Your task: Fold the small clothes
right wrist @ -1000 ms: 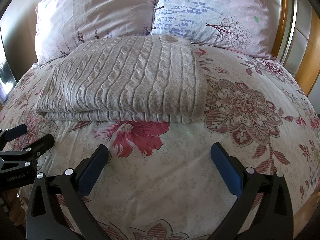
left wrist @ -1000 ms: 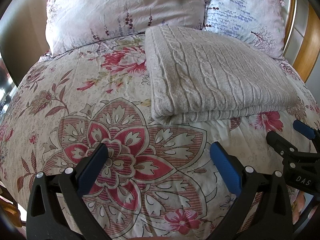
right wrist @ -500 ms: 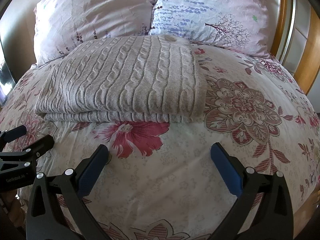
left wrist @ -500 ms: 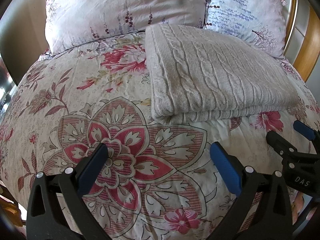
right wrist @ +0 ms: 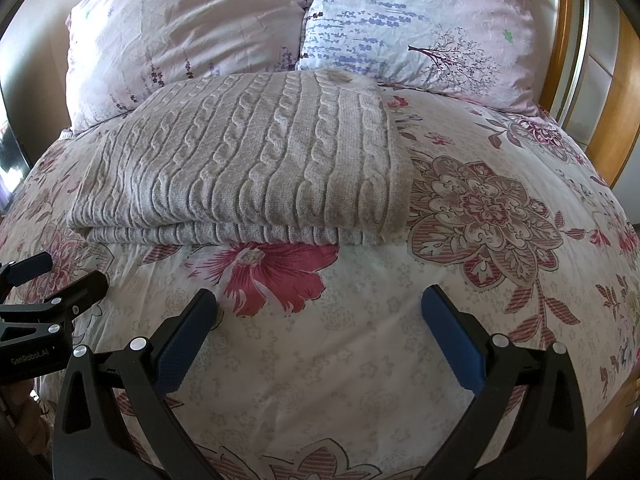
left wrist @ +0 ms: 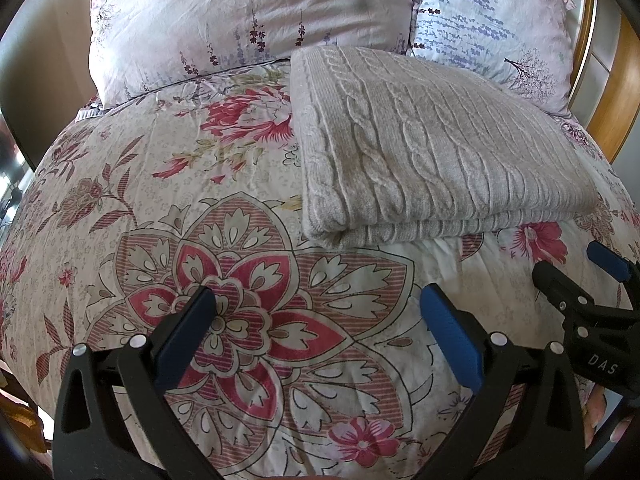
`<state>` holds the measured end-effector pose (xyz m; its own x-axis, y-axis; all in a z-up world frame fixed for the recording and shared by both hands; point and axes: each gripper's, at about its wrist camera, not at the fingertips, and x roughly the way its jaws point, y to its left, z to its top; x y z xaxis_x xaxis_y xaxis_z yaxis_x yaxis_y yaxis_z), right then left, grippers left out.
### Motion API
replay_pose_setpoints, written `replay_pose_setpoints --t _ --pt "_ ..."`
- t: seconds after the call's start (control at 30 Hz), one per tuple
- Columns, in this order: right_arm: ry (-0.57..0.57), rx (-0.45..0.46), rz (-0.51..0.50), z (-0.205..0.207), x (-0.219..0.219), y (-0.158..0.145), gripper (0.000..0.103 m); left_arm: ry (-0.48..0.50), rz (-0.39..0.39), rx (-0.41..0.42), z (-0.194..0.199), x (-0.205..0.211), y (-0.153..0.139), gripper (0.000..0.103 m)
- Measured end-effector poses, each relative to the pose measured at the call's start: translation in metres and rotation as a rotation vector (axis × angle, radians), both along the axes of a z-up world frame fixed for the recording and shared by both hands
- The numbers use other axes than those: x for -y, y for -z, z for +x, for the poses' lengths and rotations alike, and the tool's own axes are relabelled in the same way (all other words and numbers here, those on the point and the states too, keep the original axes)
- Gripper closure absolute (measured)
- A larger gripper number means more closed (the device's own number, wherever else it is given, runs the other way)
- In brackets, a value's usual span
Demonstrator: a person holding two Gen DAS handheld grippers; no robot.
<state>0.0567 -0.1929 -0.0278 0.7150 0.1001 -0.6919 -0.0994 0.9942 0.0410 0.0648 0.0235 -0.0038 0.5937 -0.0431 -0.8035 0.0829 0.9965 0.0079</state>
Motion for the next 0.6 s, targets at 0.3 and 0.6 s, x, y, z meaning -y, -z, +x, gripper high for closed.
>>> replay_pose_setpoints --t 0.3,0.6 --pt "-0.001 0.000 0.000 0.0000 0.0005 -0.0001 0.001 0.002 0.000 -0.001 0.0004 -0.0002 0.0000 0.002" --pt "-0.004 0.000 0.000 0.0003 0.0009 0.0000 0.001 0.004 0.000 -0.002 0.0006 -0.0003 0.0001 0.002"
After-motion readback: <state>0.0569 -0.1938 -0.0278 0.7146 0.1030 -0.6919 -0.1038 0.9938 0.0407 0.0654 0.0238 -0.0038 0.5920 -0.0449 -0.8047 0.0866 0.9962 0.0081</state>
